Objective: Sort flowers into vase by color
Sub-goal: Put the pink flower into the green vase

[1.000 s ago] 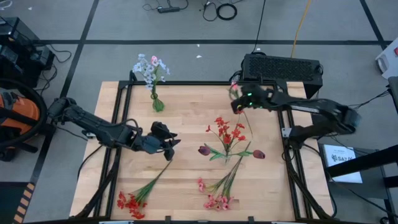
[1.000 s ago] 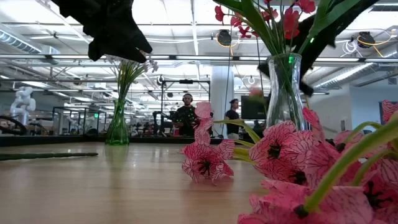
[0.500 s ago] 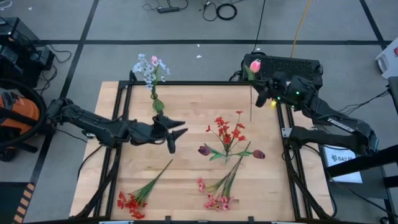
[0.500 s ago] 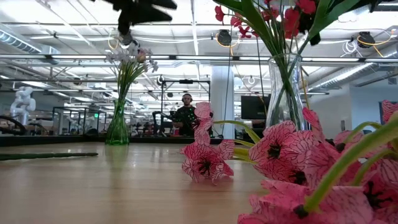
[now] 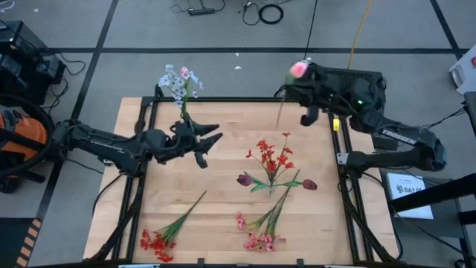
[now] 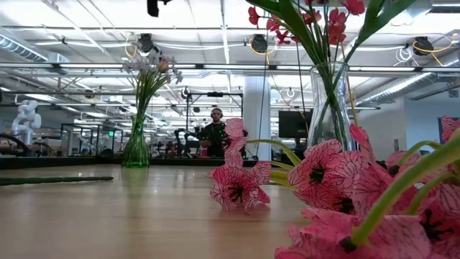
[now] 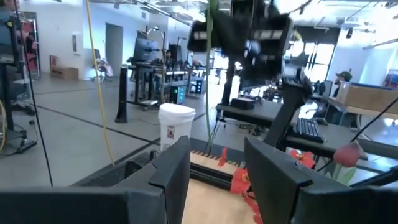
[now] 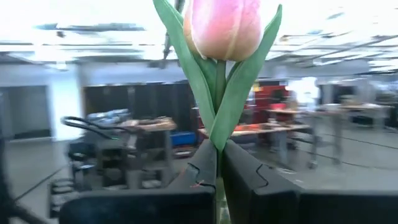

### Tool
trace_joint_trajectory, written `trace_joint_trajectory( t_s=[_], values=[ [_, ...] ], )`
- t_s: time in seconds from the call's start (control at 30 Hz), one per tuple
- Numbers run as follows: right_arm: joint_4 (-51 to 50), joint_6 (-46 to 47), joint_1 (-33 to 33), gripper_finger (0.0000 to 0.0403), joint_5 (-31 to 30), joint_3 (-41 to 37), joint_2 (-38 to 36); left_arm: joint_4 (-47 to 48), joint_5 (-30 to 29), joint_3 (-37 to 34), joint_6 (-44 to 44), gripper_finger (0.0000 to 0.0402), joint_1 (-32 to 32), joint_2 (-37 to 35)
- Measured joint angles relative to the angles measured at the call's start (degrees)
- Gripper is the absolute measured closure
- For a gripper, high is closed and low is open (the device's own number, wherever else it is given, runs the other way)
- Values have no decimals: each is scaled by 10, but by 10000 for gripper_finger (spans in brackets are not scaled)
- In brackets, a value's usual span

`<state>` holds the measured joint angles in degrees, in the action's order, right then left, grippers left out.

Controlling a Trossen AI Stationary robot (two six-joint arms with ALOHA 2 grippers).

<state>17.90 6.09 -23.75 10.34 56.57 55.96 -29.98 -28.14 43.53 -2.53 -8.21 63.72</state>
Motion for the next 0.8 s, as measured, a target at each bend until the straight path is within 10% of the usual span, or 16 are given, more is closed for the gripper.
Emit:
trace_joint_trajectory(
  t_s=[0.8],
  values=[
    [13,-54,157,403,33,306,411,157,42,0,50,245,7,-153]
  ],
)
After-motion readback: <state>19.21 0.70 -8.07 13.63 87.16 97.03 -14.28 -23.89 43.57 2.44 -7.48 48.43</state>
